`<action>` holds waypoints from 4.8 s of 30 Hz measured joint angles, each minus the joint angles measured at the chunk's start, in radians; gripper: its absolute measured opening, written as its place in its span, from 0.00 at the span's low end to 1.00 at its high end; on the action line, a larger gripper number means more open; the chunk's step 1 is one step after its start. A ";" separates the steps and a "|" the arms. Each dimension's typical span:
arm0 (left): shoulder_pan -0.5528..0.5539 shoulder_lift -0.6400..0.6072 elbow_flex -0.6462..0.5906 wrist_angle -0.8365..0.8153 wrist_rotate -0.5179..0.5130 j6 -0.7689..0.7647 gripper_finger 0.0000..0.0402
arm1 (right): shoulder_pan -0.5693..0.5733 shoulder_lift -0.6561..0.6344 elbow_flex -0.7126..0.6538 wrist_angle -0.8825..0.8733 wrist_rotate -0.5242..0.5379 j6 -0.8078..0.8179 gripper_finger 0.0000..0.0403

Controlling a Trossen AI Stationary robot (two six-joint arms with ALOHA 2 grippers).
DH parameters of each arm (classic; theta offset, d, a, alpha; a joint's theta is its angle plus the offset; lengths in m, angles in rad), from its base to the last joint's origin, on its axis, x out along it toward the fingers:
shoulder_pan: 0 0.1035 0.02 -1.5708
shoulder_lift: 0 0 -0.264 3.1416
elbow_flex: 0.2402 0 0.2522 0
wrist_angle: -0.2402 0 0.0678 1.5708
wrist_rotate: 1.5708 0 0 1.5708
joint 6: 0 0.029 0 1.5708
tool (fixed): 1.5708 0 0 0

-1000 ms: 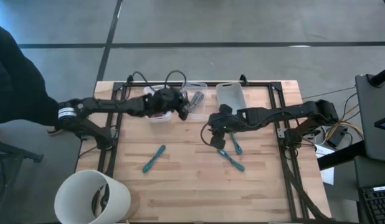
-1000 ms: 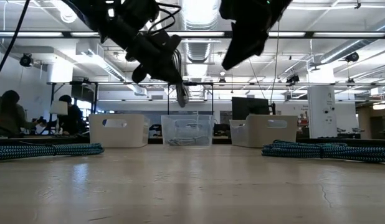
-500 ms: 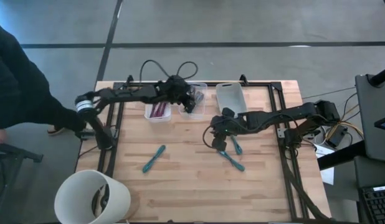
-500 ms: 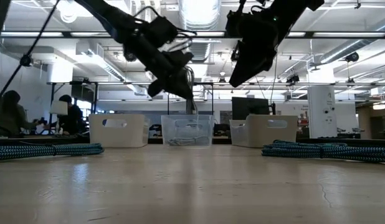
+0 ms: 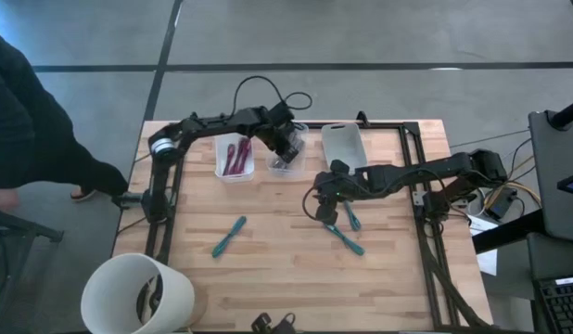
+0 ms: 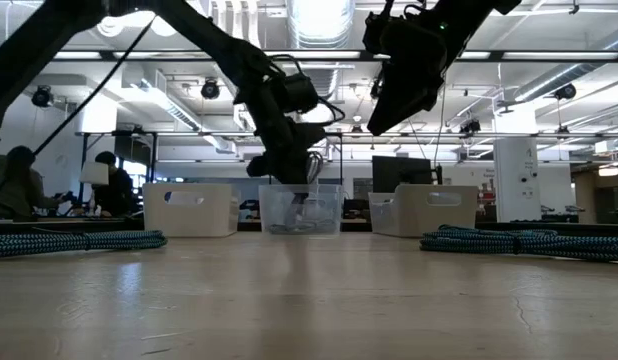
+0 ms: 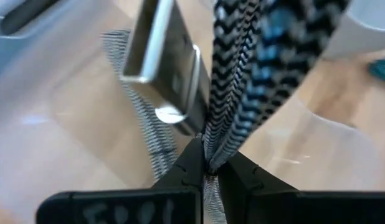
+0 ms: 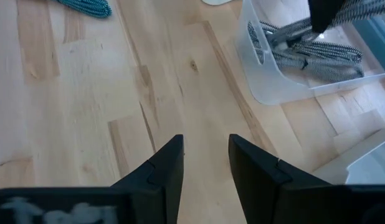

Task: Pick & Place USB Port
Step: Put the white charger cable into the transparent bin, then put the top right blue charger cable into the gray bin

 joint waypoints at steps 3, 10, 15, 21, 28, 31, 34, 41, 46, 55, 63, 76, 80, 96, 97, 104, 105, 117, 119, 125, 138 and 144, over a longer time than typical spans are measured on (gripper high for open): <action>0.013 0.027 0.005 0.000 0.094 -0.001 0.06 | 0.000 0.000 -0.002 -0.002 0.000 0.000 0.31; 0.034 0.052 0.002 -0.011 0.139 -0.010 0.11 | 0.000 0.000 -0.020 0.000 0.000 0.000 0.29; 0.035 0.053 0.002 -0.008 0.072 -0.011 0.16 | 0.000 0.000 -0.041 0.000 0.000 0.001 0.28; 0.035 0.054 0.002 -0.002 0.031 -0.009 0.22 | 0.000 0.000 -0.057 0.000 0.000 0.004 0.29; 0.035 0.053 0.013 0.006 0.030 0.014 0.26 | 0.000 -0.001 -0.057 0.001 -0.004 0.004 0.28; 0.035 0.037 0.024 0.004 0.029 0.022 0.25 | 0.002 -0.011 -0.057 -0.005 -0.029 0.015 0.28; 0.032 -0.002 0.029 0.008 0.027 0.051 0.23 | 0.012 -0.035 -0.059 -0.015 -0.033 0.023 0.28; -0.013 -0.123 0.015 0.008 -0.025 0.130 0.19 | 0.023 -0.143 -0.133 -0.012 -0.031 0.067 0.29; -0.094 -0.215 -0.050 0.084 -0.083 0.203 0.18 | 0.022 -0.244 -0.262 -0.002 -0.028 0.172 0.28; -0.247 -0.432 -0.389 0.486 -0.086 0.242 0.18 | 0.022 -0.326 -0.474 0.001 -0.027 0.373 0.27; -0.335 -0.550 -0.764 0.953 -0.086 0.219 0.18 | 0.021 -0.289 -0.524 0.032 -0.025 0.474 0.27; -0.346 -0.554 -0.940 1.219 -0.086 0.158 0.18 | 0.021 -0.146 -0.532 0.176 -0.024 0.465 0.26; -0.346 -0.554 -0.942 1.215 -0.086 0.158 0.18 | 0.021 -0.113 -0.534 0.178 -0.021 0.475 0.27; -0.346 -0.553 -0.945 1.214 -0.086 0.150 0.18 | 0.022 -0.111 -0.522 0.175 -0.024 0.502 0.06; -0.346 -0.553 -0.945 1.214 -0.086 0.150 0.18 | 0.021 -0.119 -0.517 0.173 -0.025 0.494 0.05; -0.346 -0.553 -0.945 1.214 -0.086 0.149 0.18 | 0.007 -0.221 -0.441 0.174 0.028 0.367 0.06; -0.346 -0.553 -0.945 1.214 -0.086 0.149 0.18 | -0.002 -0.241 -0.425 0.174 0.060 0.345 0.06; -0.346 -0.553 -0.946 1.211 -0.086 0.148 0.18 | -0.260 -0.359 -0.301 0.178 0.212 0.156 0.06; -0.346 -0.553 -0.946 1.211 -0.086 0.148 0.18 | -0.324 -0.350 -0.301 0.181 0.212 0.155 0.06; -0.346 -0.553 -0.946 1.211 -0.086 0.148 0.18 | -0.472 -0.269 -0.311 0.208 0.190 0.061 0.06; -0.346 -0.553 -0.946 1.203 -0.086 0.148 0.18 | -0.585 0.005 -0.280 0.354 0.077 0.061 0.06; -0.345 -0.553 -0.946 1.180 -0.086 0.148 0.18 | -0.612 0.079 -0.280 0.330 0.066 0.063 0.06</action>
